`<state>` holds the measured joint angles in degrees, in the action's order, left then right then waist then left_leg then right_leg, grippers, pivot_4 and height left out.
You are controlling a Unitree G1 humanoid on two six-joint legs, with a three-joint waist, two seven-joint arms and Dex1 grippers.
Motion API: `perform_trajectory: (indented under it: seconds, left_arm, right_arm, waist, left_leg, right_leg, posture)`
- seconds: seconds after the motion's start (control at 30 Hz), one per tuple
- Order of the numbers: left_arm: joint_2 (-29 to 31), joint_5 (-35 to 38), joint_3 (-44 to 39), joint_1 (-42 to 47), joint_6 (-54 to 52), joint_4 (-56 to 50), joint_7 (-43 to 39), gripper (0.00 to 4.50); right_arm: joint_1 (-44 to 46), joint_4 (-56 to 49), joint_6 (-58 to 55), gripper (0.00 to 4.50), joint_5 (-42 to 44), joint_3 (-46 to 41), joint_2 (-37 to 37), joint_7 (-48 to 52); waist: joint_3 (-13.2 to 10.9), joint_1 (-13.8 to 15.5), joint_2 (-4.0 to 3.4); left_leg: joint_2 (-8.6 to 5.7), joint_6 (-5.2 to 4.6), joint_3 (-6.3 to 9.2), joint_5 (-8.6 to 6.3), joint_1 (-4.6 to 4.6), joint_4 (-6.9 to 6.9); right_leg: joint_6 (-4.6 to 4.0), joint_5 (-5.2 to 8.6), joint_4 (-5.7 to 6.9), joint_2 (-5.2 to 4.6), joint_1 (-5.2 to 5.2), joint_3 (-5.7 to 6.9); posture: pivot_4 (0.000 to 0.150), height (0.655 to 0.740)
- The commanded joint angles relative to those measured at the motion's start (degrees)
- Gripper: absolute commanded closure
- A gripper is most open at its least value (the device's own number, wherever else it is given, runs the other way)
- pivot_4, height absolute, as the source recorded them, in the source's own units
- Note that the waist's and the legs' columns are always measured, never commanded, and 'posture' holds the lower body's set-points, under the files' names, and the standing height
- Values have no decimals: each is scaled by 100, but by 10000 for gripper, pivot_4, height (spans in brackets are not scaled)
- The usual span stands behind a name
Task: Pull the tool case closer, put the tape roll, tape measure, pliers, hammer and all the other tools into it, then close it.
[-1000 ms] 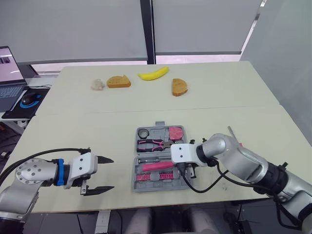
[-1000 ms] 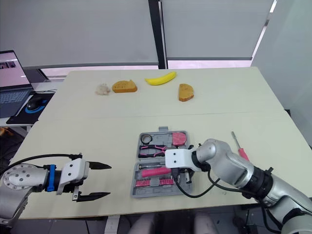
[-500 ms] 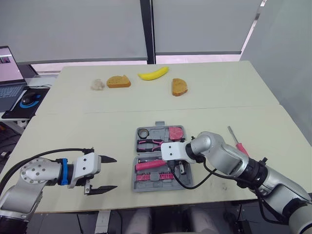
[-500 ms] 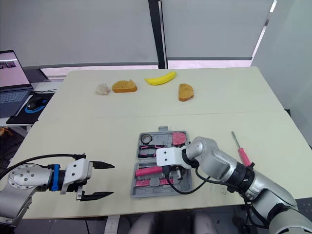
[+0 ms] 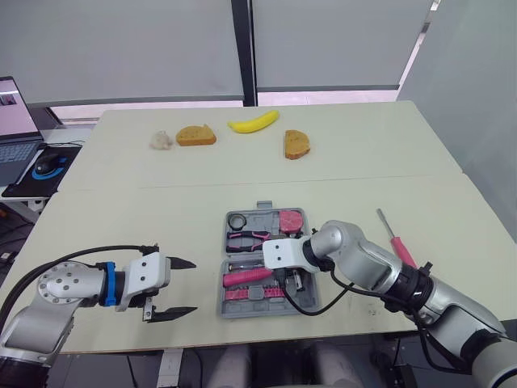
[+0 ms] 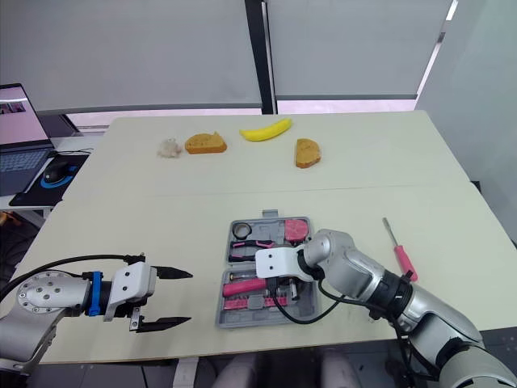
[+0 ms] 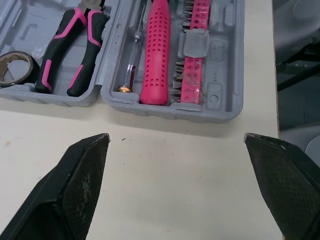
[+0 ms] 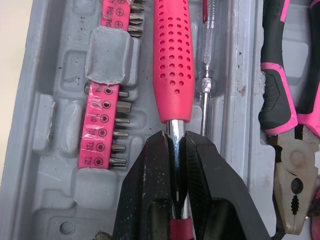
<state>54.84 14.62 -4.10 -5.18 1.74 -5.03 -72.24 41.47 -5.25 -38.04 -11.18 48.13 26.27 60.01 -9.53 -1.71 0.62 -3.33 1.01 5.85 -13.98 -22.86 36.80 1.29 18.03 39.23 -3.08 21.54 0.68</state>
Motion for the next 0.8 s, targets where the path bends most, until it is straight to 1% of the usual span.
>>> perform_trajectory:
  seconds: [0.03,0.33,0.4,0.53,0.6,0.7,0.8]
  left_arm:
    - [6,1,8,22,-1,-206,38,0]
    - [-9,-9,46,55,-19,-224,54,0]
    - [-20,-17,69,91,-12,-198,59,0]
    - [-34,-31,99,120,9,-161,65,0]
    - [-35,-32,106,121,13,-153,71,0]
    - [-30,-32,110,115,17,-148,71,0]
    - [-20,-30,100,105,20,-142,66,0]
  right_arm:
    - [-34,-142,54,43006,-61,-51,-105,13]
    - [-117,-229,-86,43006,-58,-111,-138,134]
    - [-113,-246,-95,35836,-35,-144,-125,170]
    - [-85,-327,-77,27812,-14,-256,-97,217]
    - [-29,-514,-3,23137,151,-477,-62,326]
    - [-4,-829,34,23137,421,-797,37,492]
    - [-173,-978,198,23137,605,-935,110,553]
  waist:
    - [0,0,0]
    - [0,-1,1]
    - [1,-1,1]
    - [0,0,1]
    - [0,0,1]
    - [0,1,1]
    - [1,1,1]
  left_leg:
    - [0,0,0,0,0,0]
    - [0,0,-1,0,2,0]
    - [0,0,-1,0,2,0]
    - [-1,0,-2,0,0,0]
    - [-1,0,-3,0,0,1]
    - [0,0,-2,0,-2,1]
    - [0,0,-2,0,-1,1]
  right_leg:
    - [0,0,0,0,0,0]
    - [0,0,8,1,4,-1]
    - [0,0,9,1,6,-1]
    - [0,0,12,0,9,-3]
    - [0,0,12,0,9,-4]
    - [0,0,14,0,11,-3]
    - [0,0,14,0,11,-3]
  posture:
    - [1500,7400]
    - [1500,7400]
    - [1500,7400]
    - [1500,7400]
    - [1500,7400]
    - [1500,7400]
    - [1500,7400]
